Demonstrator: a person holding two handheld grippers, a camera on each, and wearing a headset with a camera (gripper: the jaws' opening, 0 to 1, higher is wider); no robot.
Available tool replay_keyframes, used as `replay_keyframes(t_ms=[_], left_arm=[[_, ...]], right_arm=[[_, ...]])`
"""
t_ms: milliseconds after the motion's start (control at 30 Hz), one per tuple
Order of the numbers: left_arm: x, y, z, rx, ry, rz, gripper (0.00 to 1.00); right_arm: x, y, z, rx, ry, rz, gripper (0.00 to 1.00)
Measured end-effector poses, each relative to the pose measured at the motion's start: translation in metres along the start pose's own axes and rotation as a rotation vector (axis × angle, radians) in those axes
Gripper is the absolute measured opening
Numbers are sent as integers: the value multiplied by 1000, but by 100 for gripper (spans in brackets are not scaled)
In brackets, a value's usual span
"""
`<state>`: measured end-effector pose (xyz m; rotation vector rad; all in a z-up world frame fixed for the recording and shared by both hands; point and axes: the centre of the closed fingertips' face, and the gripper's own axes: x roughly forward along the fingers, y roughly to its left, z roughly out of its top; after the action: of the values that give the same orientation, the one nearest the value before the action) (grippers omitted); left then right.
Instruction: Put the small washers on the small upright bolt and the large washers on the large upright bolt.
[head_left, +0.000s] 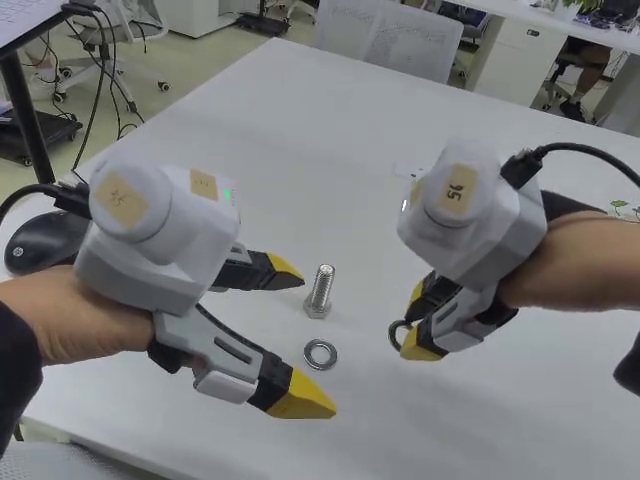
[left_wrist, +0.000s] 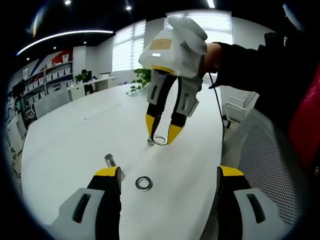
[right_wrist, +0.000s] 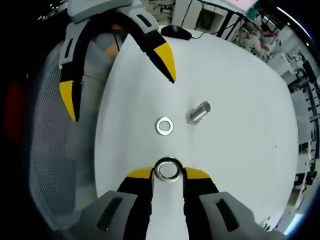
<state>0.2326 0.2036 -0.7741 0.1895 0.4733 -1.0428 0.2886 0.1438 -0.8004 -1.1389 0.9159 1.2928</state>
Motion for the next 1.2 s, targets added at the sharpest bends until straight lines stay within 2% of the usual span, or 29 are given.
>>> replay_keyframes(t_ms=[333,667,767,1067,1200], left_arm=[[-2,4,4,-4,-18,21,78],[-6,9,8,-14,-40,47,78],[-7,10,9,-16,-46,52,78],[-11,12,11,-25,-64,69,78],[-13,13,12,-28,-72,76,78]], right_arm=[[-10,-13,13,-33,-10,-28,24],[-20,-29,38,-80,-28,-48,24],[-19,-32,42,-93,-27,-49,24],[-18,-42,70,-137,-45,-43,24],[-14,-43,77,-156,-41,-33,24]])
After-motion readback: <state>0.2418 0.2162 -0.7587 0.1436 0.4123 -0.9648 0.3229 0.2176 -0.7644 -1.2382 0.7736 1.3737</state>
